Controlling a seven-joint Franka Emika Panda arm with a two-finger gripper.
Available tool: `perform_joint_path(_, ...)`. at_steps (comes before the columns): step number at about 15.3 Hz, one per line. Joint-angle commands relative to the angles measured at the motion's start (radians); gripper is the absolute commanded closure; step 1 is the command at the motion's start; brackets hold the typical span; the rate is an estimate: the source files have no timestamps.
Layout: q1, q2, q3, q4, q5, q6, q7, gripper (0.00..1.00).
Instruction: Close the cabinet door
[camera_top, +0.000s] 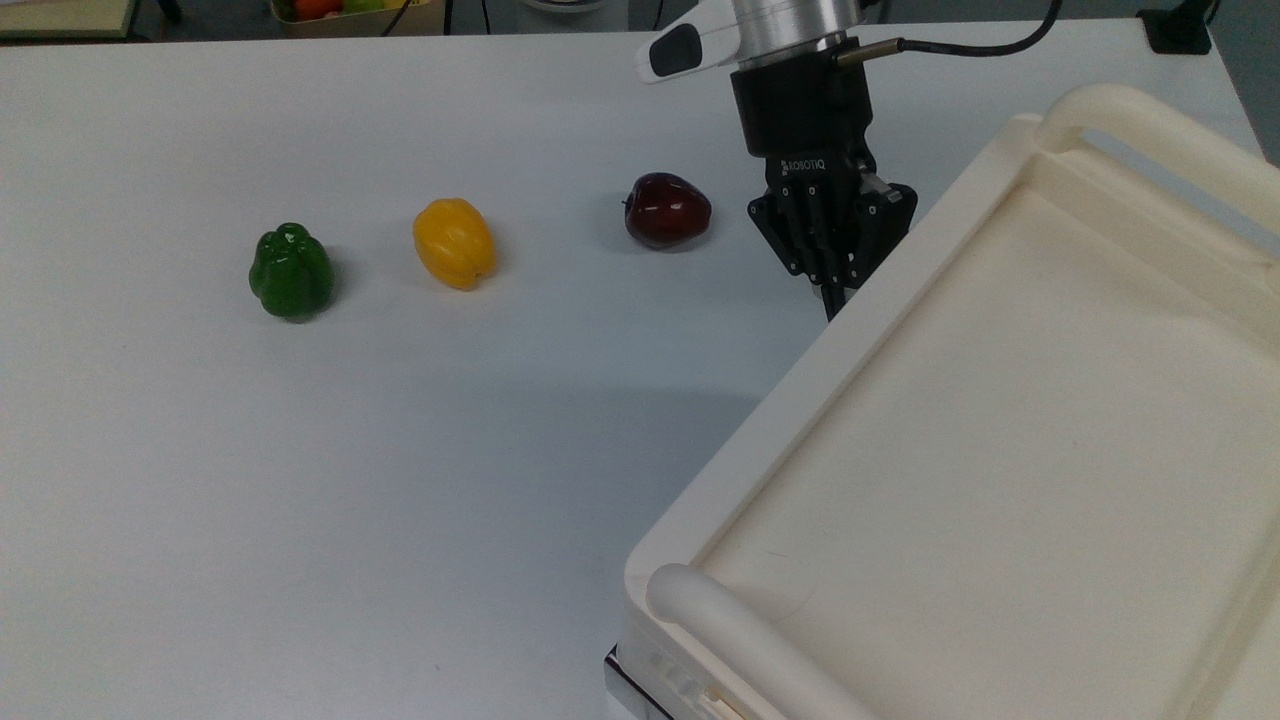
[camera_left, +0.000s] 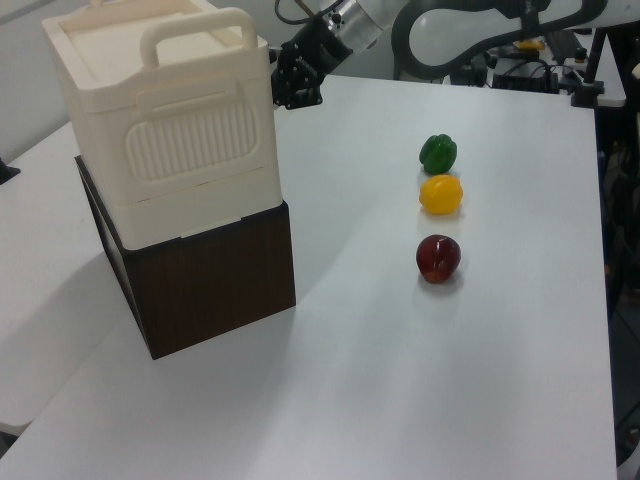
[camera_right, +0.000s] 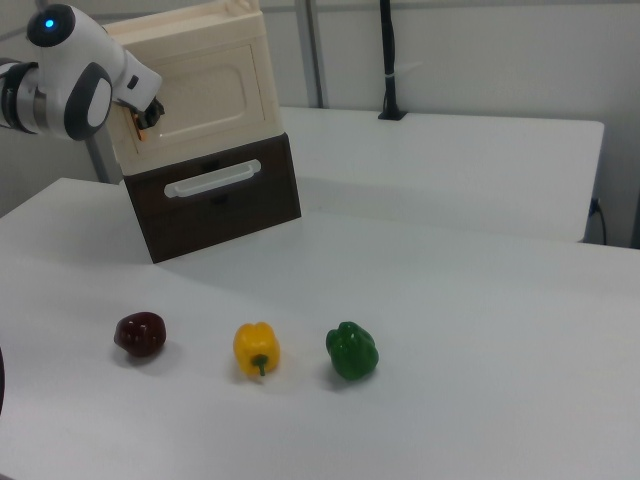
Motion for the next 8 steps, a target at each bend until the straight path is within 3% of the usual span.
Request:
perform_joint_path(1,-0.008,-0.002,-0.005,0.026,0.001,-0.007,0.015,0.89)
perform_joint_path(3,-0.028,-0.031,-0.005,0.012,-0.001,-0.106,-0.005,0.84)
perform_joint_path(8,-0.1,-0.088,-0.019,0.012,0.008,-0.433,-0.252,0.82)
